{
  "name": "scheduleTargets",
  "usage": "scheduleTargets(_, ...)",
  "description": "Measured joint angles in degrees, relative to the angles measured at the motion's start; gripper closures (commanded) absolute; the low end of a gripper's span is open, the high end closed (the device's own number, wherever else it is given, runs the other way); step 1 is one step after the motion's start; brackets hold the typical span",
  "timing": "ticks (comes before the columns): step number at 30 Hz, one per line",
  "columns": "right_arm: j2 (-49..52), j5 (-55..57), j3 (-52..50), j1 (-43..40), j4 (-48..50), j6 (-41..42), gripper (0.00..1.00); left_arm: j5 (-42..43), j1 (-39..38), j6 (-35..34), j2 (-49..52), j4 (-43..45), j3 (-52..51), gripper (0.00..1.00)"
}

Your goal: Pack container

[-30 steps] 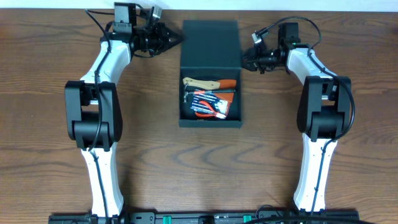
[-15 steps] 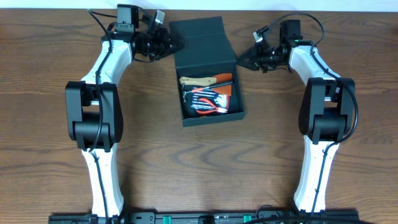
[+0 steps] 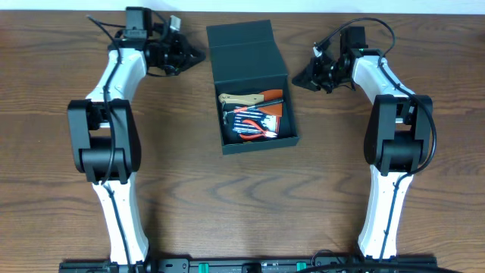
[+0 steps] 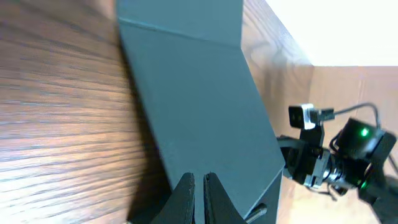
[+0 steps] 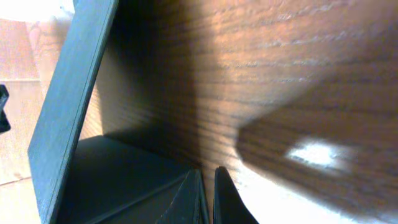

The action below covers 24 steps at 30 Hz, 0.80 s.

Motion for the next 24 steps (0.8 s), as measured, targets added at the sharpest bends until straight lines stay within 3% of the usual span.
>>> scheduleTargets(24,5.44,-12.44,0.00,0.00,18.12,11.39,0.99,8.44,0.72,-15.91,9.01,12.52,0.00,0.94)
